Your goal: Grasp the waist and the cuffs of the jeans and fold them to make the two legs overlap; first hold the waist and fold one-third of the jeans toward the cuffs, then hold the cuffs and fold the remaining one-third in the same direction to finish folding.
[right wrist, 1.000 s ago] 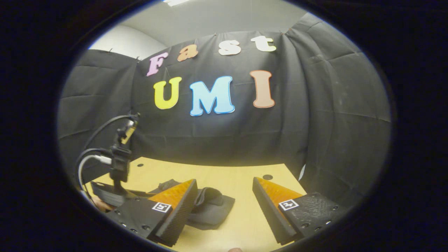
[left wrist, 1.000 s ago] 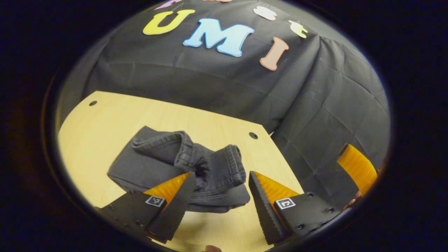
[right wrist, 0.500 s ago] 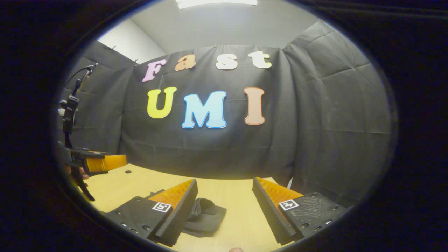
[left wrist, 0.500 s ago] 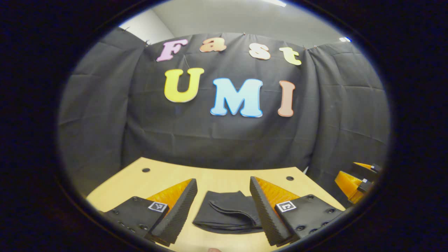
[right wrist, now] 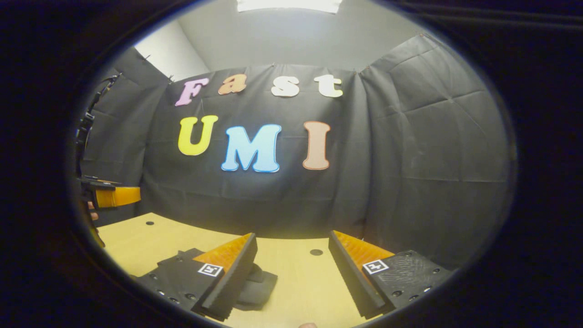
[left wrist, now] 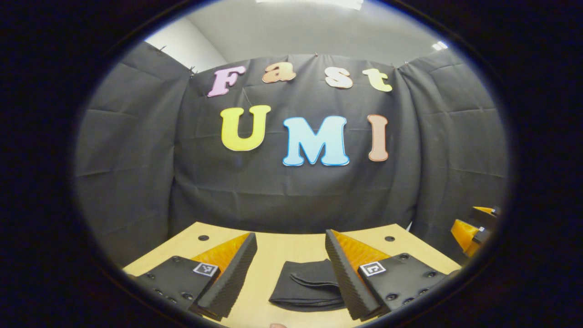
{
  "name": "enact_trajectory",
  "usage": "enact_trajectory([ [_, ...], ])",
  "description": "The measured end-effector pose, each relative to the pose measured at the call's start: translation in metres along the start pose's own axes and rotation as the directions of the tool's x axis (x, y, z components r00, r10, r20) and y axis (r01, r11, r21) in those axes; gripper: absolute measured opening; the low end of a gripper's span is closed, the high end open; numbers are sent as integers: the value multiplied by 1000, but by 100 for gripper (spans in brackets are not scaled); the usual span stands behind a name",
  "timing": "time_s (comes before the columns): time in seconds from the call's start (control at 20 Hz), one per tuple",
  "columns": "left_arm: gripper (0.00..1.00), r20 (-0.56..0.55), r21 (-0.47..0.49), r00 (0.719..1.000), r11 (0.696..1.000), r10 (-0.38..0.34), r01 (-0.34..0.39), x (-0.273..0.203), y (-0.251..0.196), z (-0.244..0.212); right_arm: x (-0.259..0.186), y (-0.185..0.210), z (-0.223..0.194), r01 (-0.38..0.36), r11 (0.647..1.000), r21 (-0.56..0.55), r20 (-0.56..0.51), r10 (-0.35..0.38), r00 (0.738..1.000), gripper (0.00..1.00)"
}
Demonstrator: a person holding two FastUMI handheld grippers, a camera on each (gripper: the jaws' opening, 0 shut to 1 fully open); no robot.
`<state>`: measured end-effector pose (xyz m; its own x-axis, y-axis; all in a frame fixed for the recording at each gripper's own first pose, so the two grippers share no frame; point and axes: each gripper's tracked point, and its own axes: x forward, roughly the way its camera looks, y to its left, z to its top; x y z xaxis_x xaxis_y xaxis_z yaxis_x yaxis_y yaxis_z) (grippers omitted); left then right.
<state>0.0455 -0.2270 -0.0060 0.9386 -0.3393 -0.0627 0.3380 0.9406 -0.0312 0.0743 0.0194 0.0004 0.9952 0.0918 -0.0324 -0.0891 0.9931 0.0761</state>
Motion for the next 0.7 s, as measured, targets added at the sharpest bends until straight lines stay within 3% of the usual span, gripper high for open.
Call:
enact_trajectory([
  [0.3,96,40,12,999,1000,13,-13,-6,5,10,1,-3,3,15,1000,-3,26,-15,1000,95],
  [0.7,96,12,22,1000,1000,-10,10,-9,7,-6,-1,-5,-2,23,999,-26,22,-23,1000,95],
])
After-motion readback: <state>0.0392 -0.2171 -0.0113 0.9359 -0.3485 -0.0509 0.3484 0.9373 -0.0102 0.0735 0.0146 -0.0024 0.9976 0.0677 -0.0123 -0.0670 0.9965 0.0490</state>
